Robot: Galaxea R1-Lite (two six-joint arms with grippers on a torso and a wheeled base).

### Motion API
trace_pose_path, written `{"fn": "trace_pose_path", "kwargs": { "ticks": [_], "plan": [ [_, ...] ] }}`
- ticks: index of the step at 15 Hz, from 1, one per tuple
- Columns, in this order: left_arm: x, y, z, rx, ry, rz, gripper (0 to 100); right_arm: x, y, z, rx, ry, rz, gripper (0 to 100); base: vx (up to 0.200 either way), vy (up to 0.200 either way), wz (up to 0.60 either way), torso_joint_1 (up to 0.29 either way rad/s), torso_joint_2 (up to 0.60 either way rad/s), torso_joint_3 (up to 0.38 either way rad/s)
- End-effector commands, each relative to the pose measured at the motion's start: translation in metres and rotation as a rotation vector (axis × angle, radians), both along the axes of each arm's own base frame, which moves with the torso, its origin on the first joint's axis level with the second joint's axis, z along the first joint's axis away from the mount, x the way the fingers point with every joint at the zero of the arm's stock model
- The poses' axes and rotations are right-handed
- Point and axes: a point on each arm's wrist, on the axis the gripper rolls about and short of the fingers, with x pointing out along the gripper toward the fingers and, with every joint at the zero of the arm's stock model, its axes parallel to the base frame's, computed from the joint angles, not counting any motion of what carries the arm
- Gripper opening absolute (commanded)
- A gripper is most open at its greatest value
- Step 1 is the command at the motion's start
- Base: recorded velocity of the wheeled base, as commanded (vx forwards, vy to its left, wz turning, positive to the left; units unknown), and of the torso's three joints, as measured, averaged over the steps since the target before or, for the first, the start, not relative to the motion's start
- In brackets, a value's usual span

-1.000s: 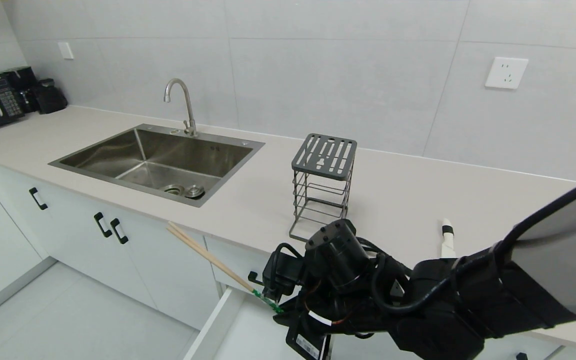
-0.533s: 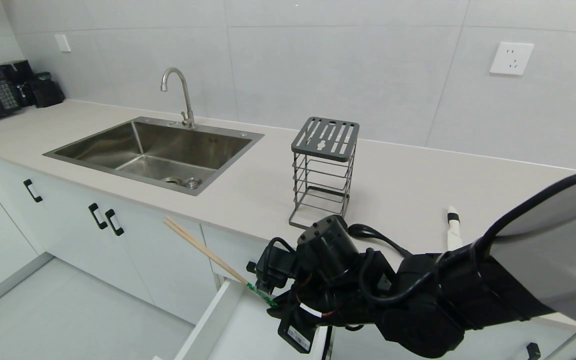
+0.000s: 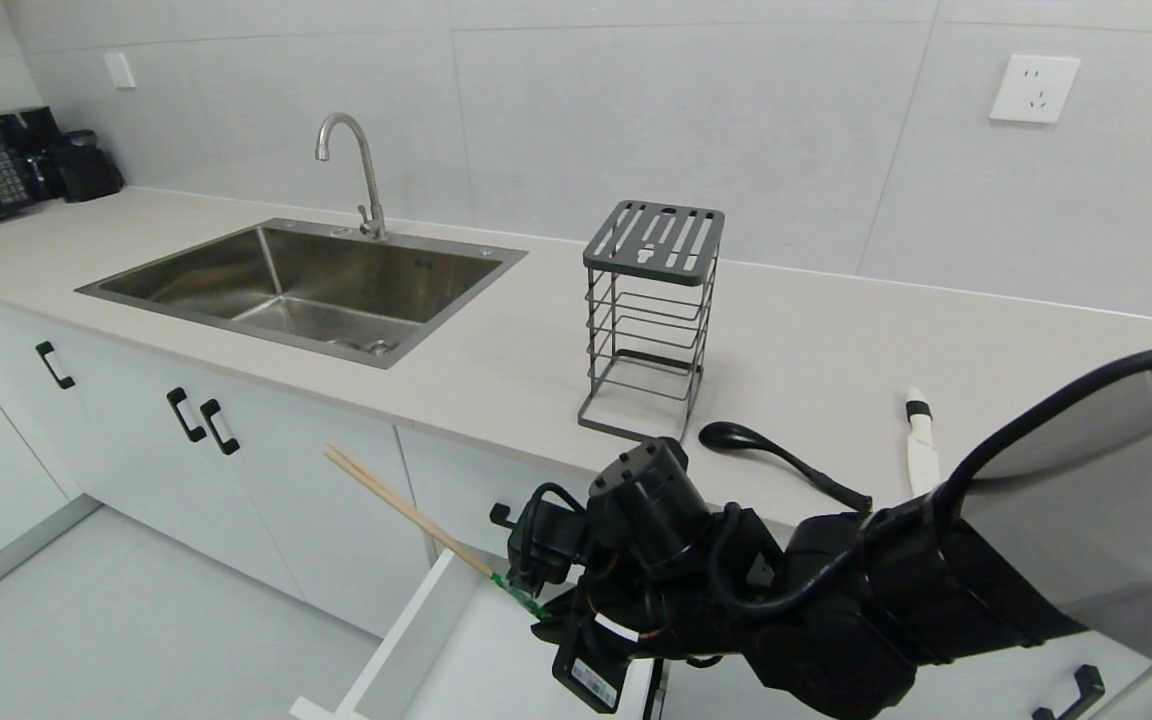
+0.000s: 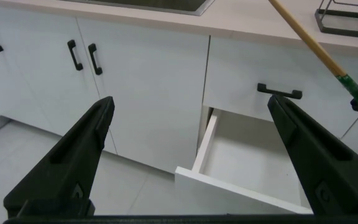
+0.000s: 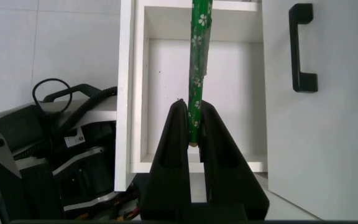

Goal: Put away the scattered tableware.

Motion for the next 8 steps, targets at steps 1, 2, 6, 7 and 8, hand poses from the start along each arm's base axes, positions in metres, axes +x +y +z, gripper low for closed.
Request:
{"fn": "trace_pose_path", "kwargs": {
  "ticks": [1,2,6,7,8],
  "plan": [
    [0.0001,0.0000,0.0001,0.000,0.001,0.000,100,-0.0001,0.0000,-0.0013,-0.005,0.001,-0.001,0,0.000,0.000,0.00,-0.178,0.34,0.173],
    [0.0001,0.0000,0.0001,0.000,0.001,0.000,100,-0.0001,0.0000,-0.0013,-0.003,0.002,0.001,0,0.000,0.000,0.00,-0.105,0.20,0.100],
    [0.0001,0.0000,0.0001,0.000,0.001,0.000,100,0.0006,-0.0001,-0.0042,-0.011,0.004,-0.002,0,0.000,0.000,0.00,-0.137,0.25,0.126],
    [0.0001,0.0000,0.0001,0.000,0.001,0.000,100,0.0006,-0.0001,-0.0042,-0.011,0.005,-0.003,0,0.000,0.000,0.00,-0.163,0.34,0.163],
    [0.0001,0.0000,0.0001,0.000,0.001,0.000,100,0.0006,-0.0001,-0.0042,-0.011,0.004,-0.002,0,0.000,0.000,0.00,-0.105,0.22,0.095]
  ]
}}
